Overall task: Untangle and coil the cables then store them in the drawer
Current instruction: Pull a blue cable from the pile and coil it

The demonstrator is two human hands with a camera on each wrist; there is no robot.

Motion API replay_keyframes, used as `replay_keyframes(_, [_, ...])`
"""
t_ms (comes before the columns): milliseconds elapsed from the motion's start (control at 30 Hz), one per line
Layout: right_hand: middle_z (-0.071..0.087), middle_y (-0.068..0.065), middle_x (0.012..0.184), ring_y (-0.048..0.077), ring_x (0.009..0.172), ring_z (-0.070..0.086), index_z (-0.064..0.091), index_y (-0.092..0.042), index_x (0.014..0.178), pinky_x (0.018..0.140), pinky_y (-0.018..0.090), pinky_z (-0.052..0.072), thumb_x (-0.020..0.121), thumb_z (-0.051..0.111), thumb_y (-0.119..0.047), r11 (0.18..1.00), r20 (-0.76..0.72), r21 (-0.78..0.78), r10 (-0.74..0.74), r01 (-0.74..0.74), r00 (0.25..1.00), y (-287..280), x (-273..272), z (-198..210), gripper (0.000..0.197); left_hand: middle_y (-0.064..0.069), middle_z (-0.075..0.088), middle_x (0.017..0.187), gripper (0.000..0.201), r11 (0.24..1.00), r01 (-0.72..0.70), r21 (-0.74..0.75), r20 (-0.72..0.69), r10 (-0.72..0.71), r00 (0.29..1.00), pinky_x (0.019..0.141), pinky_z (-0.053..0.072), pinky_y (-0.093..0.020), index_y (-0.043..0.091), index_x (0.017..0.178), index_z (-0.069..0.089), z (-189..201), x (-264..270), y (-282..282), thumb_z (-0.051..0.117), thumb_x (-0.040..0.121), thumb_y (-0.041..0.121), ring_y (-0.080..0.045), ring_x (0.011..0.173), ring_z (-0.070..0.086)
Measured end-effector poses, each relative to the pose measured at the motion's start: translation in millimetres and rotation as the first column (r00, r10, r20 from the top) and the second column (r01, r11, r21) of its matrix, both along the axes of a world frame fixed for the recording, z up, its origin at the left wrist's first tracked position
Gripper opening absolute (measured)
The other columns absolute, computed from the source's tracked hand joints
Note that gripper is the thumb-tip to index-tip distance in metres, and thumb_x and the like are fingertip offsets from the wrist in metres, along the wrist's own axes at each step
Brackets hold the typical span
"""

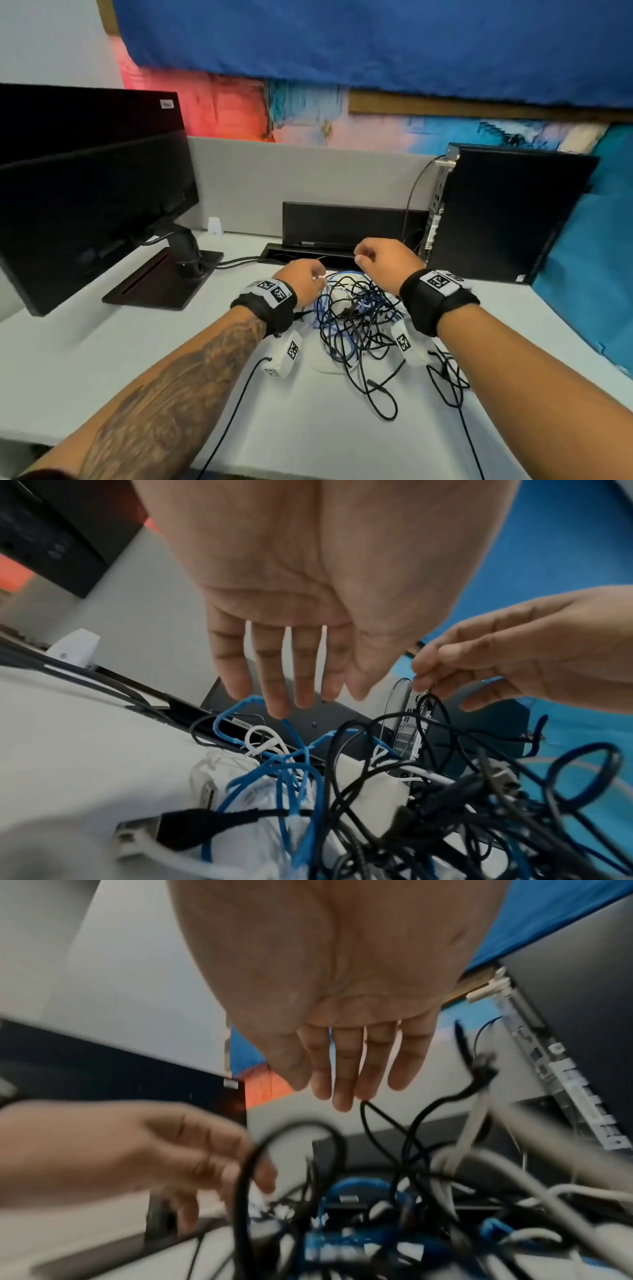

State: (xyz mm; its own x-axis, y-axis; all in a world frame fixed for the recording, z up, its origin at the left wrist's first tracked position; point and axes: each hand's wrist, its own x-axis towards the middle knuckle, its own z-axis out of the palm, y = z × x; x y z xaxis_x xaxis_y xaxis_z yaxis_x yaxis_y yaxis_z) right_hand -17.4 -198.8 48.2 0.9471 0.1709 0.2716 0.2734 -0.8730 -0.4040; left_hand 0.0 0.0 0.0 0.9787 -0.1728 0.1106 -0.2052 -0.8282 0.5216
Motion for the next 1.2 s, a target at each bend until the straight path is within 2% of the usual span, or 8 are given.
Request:
replay_keyframes(233, [0.061,0.007,0.128,0.03,0.122,0.052,0.066,-0.032,0.127,0.1,0.041,0.044,0.102,0.05,-0.042,0.897,-0.064,-0.437,-0.112,0.073,0.992,3.3,34.6,-27.0,0.031,0.005,0.067,0.118,0.027,0.999,0.047,0.024,-0.036,-0.046,0.998,0.097,0.05,-0.036,0.029,0.122,0.063,-14.1,42.2,-21.4,0.059,0.096,0.027,-0.016,0.107,0.062])
replay_keyframes(367, [0.065,0.001,0.122,0.027,0.12,0.052,0.07,-0.03,0.115,0.098,0.042,0.042,0.102,0.049,-0.039,0.847,-0.044,-0.53,-0.08,0.045,0.996,4.0,51.8,-34.9,0.026,0.004,0.066,0.121,0.029,0.998,0.062,0.005,-0.022,-0.061,0.998,0.099,0.049,-0.034,0.026,0.125,0.063,-17.5,53.7,-27.3,0.061,0.096,0.026,-0.016,0.11,0.061])
replay_keyframes(633, [0.067,-0.005,0.088,0.021,0.086,0.064,0.06,-0.03,0.084,0.085,0.04,0.054,0.098,0.056,-0.028,0.995,0.023,0.078,0.062,-0.064,0.998,-14.9,71.1,-0.8,0.015,0.003,0.071,0.098,0.006,0.992,0.121,-0.043,0.063,-0.118,0.991,0.089,0.053,-0.036,0.024,0.096,0.07,13.2,69.9,-23.6,0.066,0.092,0.024,-0.017,0.092,0.066])
replay_keyframes(767, [0.066,-0.004,0.072,0.012,0.063,0.057,0.053,-0.025,0.084,0.067,0.03,0.047,0.105,0.05,-0.019,0.898,0.038,0.408,0.163,-0.165,0.986,-14.7,68.4,35.9,0.022,0.0,0.073,0.09,0.014,0.968,0.148,-0.204,0.1,-0.13,0.987,0.084,0.053,-0.032,0.027,0.078,0.066,25.1,73.7,-22.0,0.068,0.091,0.021,-0.015,0.083,0.066])
replay_keyframes(900, [0.062,0.004,0.074,0.013,0.057,0.058,0.047,-0.019,0.093,0.045,0.026,0.05,0.108,0.042,-0.018,0.685,0.06,0.714,0.144,-0.143,0.988,-10.6,59.8,75.6,0.016,-0.003,0.074,0.092,0.019,0.843,0.219,-0.491,0.175,-0.15,0.973,0.072,0.048,-0.022,0.014,0.095,0.071,48.3,61.9,-29.9,0.06,0.098,0.03,0.0,0.069,0.057])
replay_keyframes(1033, [0.066,0.01,0.079,0.013,0.058,0.067,0.042,-0.012,0.104,0.051,0.028,0.059,0.111,0.036,-0.019,0.442,0.041,0.884,0.248,-0.151,0.968,-3.0,49.9,100.3,0.012,0.001,0.073,0.097,0.012,0.765,0.326,-0.556,0.177,-0.274,0.945,0.066,0.049,-0.016,0.018,0.099,0.068,72.4,46.6,-51.1,0.069,0.092,0.028,-0.003,0.079,0.067])
replay_keyframes(1100, [0.066,0.009,0.078,0.014,0.059,0.069,0.043,-0.014,0.098,0.051,0.027,0.059,0.111,0.036,-0.019,0.408,0.074,0.892,0.295,-0.196,0.953,1.5,47.1,104.4,0.016,-0.003,0.073,0.086,0.013,0.767,0.352,-0.536,0.197,-0.292,0.936,0.057,0.047,-0.022,0.013,0.099,0.069,75.0,43.5,-54.8,0.065,0.096,0.025,-0.013,0.065,0.063])
replay_keyframes(1200, [0.062,0.004,0.075,0.012,0.059,0.062,0.048,-0.018,0.093,0.051,0.024,0.052,0.108,0.042,-0.017,0.53,0.147,0.807,0.247,-0.26,0.958,-0.7,45.6,100.0,0.016,-0.003,0.063,0.065,0.03,0.727,0.322,-0.606,0.158,-0.286,0.945,0.048,0.035,-0.025,0.012,0.088,0.07,78.0,42.6,-50.2,0.051,0.103,0.029,-0.017,0.049,0.045])
